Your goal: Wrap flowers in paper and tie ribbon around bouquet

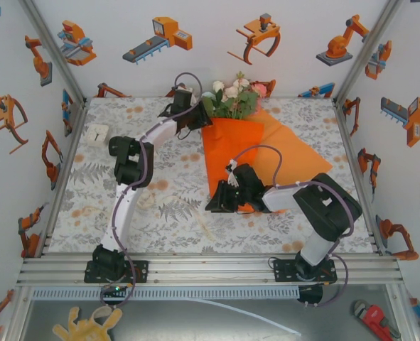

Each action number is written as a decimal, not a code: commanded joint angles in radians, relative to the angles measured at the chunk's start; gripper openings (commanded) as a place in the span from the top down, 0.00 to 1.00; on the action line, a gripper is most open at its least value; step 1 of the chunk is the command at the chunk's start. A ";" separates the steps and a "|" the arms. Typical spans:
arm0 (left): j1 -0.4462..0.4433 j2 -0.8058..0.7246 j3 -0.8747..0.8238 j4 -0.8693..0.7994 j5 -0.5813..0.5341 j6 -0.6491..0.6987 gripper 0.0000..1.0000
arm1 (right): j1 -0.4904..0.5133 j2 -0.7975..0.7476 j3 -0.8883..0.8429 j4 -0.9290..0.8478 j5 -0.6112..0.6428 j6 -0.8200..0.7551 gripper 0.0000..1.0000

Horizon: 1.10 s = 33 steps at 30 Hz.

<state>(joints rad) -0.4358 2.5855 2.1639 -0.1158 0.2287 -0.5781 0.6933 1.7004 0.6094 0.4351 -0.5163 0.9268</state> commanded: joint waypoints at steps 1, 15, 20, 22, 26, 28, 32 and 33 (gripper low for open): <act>0.025 0.062 0.062 -0.059 -0.022 -0.052 0.56 | -0.006 0.069 -0.052 -0.035 0.028 0.006 0.63; 0.022 -0.077 -0.159 0.108 0.011 -0.078 0.56 | 0.011 -0.198 0.052 -0.196 0.048 0.000 0.61; 0.003 -0.165 -0.266 0.204 0.026 -0.083 0.45 | 0.023 -0.303 0.164 -0.312 0.126 -0.043 0.59; -0.001 -0.208 -0.288 0.217 0.016 -0.073 0.41 | 0.017 -0.306 0.192 -0.321 0.163 -0.051 0.58; 0.001 -0.299 -0.278 0.149 -0.012 -0.037 0.39 | -0.006 -0.247 0.220 -0.297 0.253 -0.056 0.56; 0.000 -0.367 -0.316 0.147 -0.003 -0.030 0.38 | -0.034 -0.192 0.218 -0.272 0.260 -0.052 0.56; -0.002 -0.590 -0.559 0.186 -0.007 -0.027 0.37 | -0.091 -0.107 0.183 -0.239 0.277 -0.092 0.56; -0.007 -0.650 -0.640 0.200 -0.011 -0.031 0.37 | -0.105 -0.094 0.176 -0.247 0.280 -0.098 0.56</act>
<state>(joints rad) -0.4377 2.0918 1.6470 0.0563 0.2276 -0.6319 0.6193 1.5837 0.8101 0.1905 -0.2855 0.8734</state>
